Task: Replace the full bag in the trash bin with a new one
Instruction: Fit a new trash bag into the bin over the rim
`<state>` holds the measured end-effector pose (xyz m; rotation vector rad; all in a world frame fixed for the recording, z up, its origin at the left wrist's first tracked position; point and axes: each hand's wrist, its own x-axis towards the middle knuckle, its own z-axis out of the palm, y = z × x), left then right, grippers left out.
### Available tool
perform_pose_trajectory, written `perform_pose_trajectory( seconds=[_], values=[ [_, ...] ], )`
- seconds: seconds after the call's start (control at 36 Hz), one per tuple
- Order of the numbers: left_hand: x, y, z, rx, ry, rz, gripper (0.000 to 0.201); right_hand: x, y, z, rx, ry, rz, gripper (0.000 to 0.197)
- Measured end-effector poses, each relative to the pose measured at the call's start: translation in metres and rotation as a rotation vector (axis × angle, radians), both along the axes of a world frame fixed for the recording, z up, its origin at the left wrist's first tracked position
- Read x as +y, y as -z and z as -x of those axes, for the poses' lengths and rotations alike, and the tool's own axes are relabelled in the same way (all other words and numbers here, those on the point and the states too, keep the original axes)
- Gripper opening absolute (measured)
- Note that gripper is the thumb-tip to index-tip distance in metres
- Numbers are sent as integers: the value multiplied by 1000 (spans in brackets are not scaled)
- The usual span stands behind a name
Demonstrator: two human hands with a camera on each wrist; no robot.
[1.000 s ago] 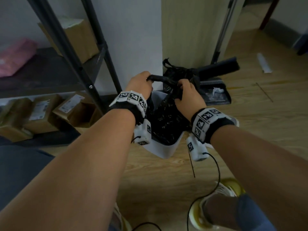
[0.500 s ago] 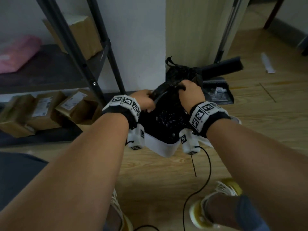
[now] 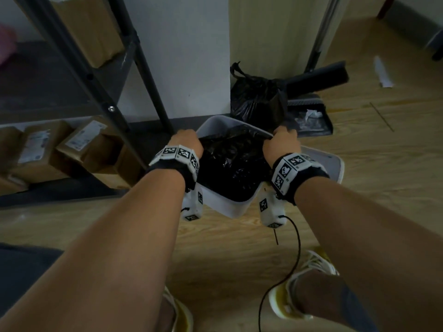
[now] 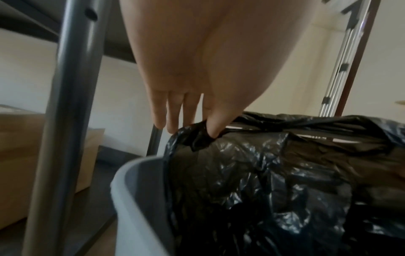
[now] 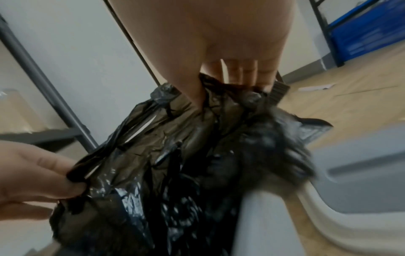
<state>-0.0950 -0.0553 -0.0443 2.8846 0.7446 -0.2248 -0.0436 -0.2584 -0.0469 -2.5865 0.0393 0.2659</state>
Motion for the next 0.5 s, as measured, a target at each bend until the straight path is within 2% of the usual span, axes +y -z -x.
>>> perform_pose_trajectory(
  seconds=[0.08,0.17,0.31,0.42,0.5],
  values=[
    [-1,15,-1,44,-22,25,29,1,13,1,65,21,65,40],
    [-6,23,1,79,-62,33,31,5,24,3,48,11,65,42],
    [-9,26,3,60,-131,19,34,9,17,9,66,10,60,38],
    [-10,20,4,72,-154,-7,33,14,16,11,65,-81,179,39],
    [-10,15,6,105,-110,-24,34,16,20,9,77,-27,101,39]
  ],
)
